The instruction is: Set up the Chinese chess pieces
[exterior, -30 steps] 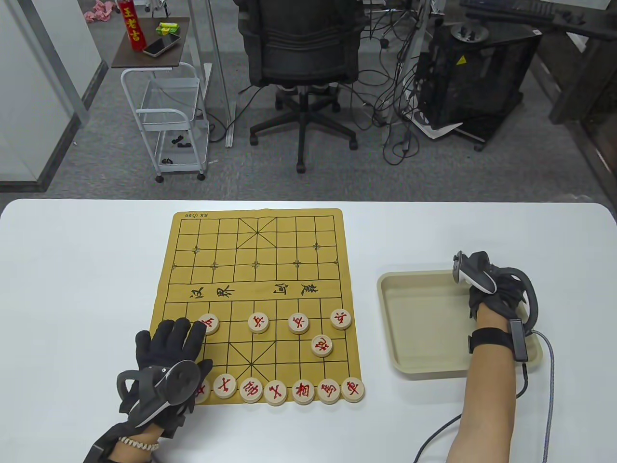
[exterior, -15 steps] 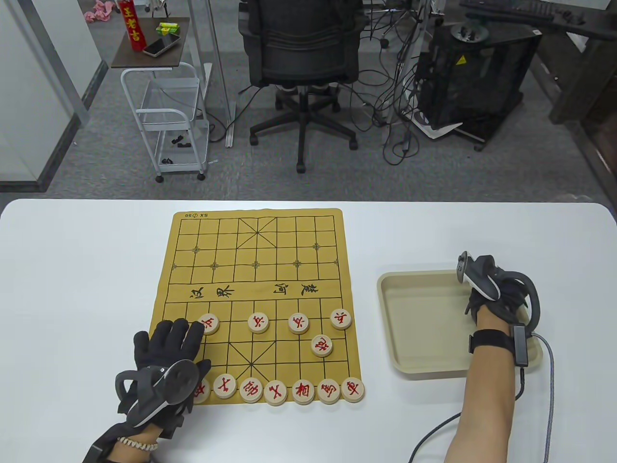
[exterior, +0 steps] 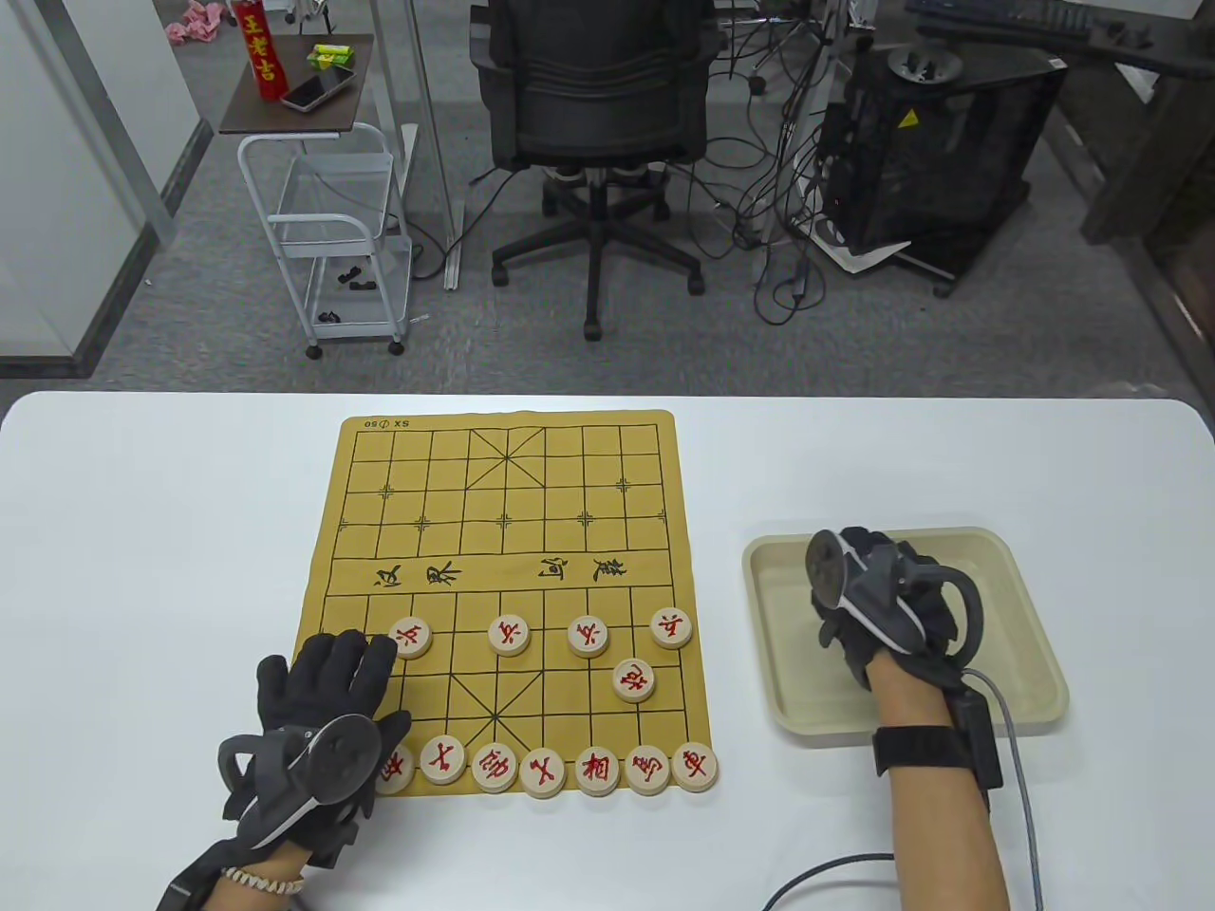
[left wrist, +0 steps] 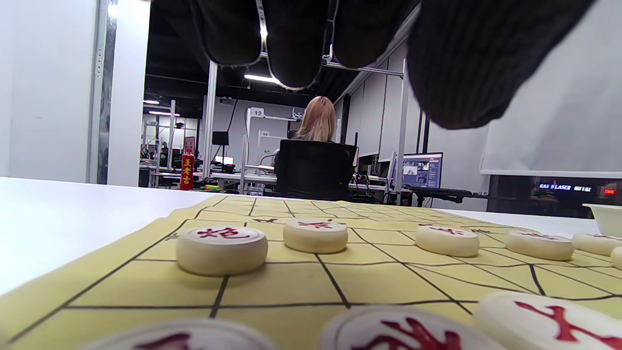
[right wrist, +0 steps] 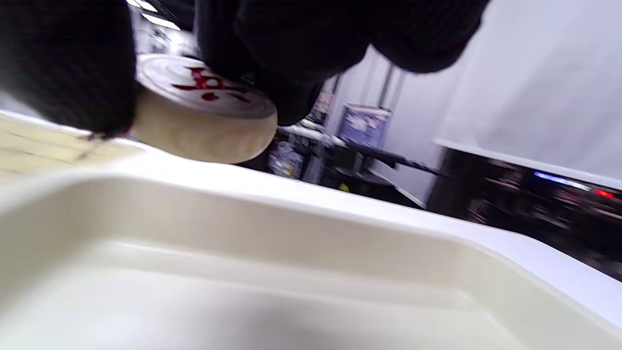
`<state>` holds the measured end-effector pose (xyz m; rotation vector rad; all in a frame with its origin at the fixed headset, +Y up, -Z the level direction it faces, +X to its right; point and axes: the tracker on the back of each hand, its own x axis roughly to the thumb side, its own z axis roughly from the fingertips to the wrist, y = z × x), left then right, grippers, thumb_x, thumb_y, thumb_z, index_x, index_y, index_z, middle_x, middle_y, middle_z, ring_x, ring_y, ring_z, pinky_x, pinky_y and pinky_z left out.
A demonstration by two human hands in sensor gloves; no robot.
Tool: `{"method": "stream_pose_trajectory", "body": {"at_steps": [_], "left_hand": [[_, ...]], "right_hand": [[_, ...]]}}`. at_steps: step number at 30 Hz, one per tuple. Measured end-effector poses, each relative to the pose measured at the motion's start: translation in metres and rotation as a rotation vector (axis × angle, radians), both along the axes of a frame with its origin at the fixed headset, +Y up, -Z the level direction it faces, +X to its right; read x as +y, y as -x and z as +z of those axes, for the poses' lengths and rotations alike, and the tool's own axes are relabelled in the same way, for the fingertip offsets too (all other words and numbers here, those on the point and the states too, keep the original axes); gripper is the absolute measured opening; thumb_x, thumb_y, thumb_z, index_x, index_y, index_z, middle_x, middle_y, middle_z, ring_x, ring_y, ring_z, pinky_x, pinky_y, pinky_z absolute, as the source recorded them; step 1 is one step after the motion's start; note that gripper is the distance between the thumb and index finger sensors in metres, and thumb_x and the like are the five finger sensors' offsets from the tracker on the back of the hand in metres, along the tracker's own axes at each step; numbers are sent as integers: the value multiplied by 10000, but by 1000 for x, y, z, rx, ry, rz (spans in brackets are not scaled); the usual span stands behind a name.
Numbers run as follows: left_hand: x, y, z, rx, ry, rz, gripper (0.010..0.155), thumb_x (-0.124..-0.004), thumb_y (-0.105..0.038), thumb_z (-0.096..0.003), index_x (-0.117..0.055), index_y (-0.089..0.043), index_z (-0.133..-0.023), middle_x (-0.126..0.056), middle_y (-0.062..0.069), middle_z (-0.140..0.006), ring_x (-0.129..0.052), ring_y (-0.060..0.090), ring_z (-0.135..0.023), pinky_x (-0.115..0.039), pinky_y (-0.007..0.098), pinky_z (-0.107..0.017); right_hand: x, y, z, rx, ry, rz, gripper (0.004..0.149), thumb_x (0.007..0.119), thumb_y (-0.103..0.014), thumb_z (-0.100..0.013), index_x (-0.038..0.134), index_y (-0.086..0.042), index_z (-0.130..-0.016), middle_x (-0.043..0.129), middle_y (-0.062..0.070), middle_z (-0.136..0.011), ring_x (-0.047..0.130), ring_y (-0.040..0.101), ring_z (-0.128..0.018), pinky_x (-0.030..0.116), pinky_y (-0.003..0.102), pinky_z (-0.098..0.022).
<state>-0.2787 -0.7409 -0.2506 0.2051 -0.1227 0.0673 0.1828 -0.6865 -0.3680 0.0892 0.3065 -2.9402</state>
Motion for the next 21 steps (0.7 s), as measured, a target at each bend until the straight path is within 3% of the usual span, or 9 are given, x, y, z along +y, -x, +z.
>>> {"method": "stream_pose_trajectory", "body": {"at_steps": [4, 10, 15, 21], "left_hand": [[0, 0, 1, -15, 0, -1, 808, -841, -539, -385, -504, -318, -1085, -591, 103, -1174, -589, 454, -1104, -385, 741, -742], [-1, -5, 5, -50, 2, -12, 807, -840, -541, -384, -508, -318, -1084, -599, 102, -1171, -598, 455, -1100, -391, 740, -740], [-4, -12, 4, -82, 22, -33, 806, -838, -545, -386, -508, -318, -1085, -599, 100, -1171, -602, 453, -1099, -395, 740, -738], [-10, -23, 5, -129, 71, -74, 804, -835, -552, -384, -518, -316, -1084, -608, 102, -1168, -620, 450, -1091, -405, 739, -734]], "right_hand": [[7, 65, 38, 164, -62, -14, 726, 1000, -592, -266, 775, -273, -877, 925, 19, -859, 981, 58, -474, 878, 359, -448], [-1, 147, 92, 347, -111, -73, 725, 999, -593, -266, 773, -276, -878, 922, 13, -862, 979, 59, -479, 876, 361, -456], [-20, 179, 119, 398, -101, -179, 726, 1000, -587, -269, 768, -277, -882, 917, 15, -869, 976, 63, -488, 873, 365, -464], [-34, 177, 134, 408, -137, -187, 727, 999, -590, -271, 765, -278, -884, 916, 10, -869, 977, 62, -491, 873, 365, -467]]}}
